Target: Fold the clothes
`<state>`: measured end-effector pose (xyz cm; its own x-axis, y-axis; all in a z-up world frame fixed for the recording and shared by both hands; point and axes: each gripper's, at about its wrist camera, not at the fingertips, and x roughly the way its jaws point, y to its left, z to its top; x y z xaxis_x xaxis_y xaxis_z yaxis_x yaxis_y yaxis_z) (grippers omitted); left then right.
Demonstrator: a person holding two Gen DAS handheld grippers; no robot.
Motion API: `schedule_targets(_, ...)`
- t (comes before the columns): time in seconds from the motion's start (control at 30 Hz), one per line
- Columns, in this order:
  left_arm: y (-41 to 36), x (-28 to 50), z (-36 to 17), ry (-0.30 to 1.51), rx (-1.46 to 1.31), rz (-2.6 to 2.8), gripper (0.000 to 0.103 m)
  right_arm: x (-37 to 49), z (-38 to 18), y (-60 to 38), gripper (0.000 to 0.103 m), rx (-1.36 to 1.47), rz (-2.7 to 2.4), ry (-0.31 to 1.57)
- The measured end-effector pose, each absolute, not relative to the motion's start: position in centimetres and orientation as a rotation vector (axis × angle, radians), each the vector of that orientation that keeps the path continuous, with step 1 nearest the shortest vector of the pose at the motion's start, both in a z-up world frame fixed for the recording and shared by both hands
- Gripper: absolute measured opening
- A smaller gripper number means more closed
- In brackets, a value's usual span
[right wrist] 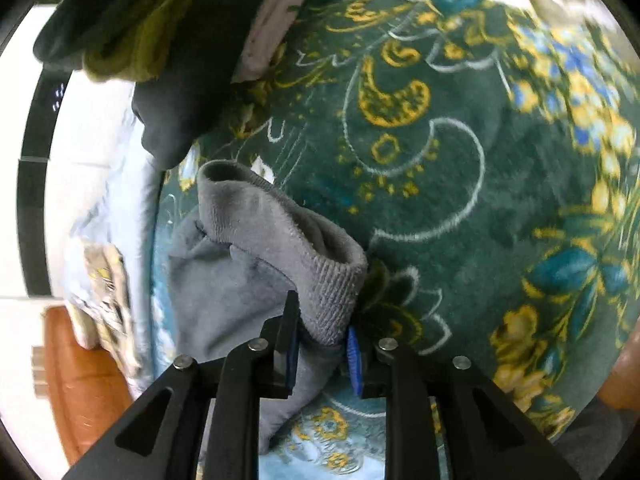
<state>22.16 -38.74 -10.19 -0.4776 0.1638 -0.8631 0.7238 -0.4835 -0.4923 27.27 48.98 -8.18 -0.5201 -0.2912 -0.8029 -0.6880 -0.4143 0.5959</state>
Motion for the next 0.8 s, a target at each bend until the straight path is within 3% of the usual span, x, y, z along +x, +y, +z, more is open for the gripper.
schedule_targets(0.3,-38.0,25.0,-9.9,1.413,1.283,-2.01,0.051,30.5,-5.8,48.5,0.029,-1.263,2.048,1.529)
schedule_targets(0.53,-35.0,22.3,-10.1,1.215,1.385,-2.018,0.048,29.1,-3.9,43.1,0.029,-1.319,2.214,1.528)
schedule_targets(0.57,-34.8,22.1,-10.1,1.179,1.389,-2.009,0.039,28.3,-4.0,42.4,0.029,-1.36,2.224,1.518)
schedule_targets(0.63,-34.7,21.9,-10.3,1.11,1.416,-1.988,0.037,26.9,-4.2,41.2,0.034,-1.441,2.242,1.496)
schedule_targets(0.8,-34.9,23.2,-9.7,1.189,1.413,-1.997,0.037,27.0,-6.9,42.2,0.038,-1.498,2.102,1.501)
